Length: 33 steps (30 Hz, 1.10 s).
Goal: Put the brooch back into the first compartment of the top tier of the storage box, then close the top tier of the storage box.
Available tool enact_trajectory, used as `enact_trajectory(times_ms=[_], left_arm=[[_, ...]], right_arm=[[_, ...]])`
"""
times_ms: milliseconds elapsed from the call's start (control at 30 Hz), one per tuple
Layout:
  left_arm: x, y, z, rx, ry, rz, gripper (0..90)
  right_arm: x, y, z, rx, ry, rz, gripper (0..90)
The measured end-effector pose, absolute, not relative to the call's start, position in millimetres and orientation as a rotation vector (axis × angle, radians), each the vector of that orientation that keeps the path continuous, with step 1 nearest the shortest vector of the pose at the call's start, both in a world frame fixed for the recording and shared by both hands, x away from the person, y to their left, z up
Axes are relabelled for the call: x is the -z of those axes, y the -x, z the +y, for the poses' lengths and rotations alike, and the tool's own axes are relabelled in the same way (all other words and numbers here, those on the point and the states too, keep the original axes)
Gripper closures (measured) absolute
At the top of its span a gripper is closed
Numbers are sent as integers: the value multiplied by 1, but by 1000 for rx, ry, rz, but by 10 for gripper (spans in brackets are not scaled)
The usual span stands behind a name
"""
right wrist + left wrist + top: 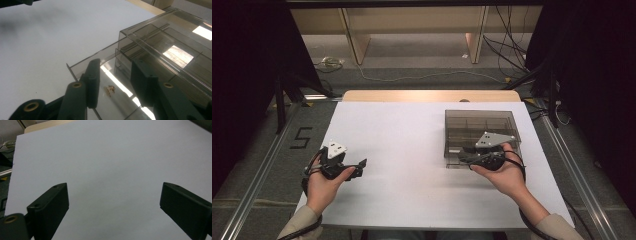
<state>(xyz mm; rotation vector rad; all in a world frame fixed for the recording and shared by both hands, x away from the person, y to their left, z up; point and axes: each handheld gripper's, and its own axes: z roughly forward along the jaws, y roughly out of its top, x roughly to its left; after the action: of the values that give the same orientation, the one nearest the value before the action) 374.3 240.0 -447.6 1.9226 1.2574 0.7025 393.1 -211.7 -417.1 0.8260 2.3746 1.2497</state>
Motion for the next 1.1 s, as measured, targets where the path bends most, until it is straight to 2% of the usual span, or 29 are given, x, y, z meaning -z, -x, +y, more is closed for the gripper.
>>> enact_trajectory(times_ms=[233,500,1100], left_arm=[[448,-373,240,-700,-1921,1252,84],[448,-372,240,-693,-1919,1248,83],[447,-372,239,-698,-1924,1240,84]], right_arm=[[416,-388,-221,-1277,-857,2340,499],[414,-383,-230,-1287,-880,2301,447],[414,-374,-249,-1287,-908,2266,427]])
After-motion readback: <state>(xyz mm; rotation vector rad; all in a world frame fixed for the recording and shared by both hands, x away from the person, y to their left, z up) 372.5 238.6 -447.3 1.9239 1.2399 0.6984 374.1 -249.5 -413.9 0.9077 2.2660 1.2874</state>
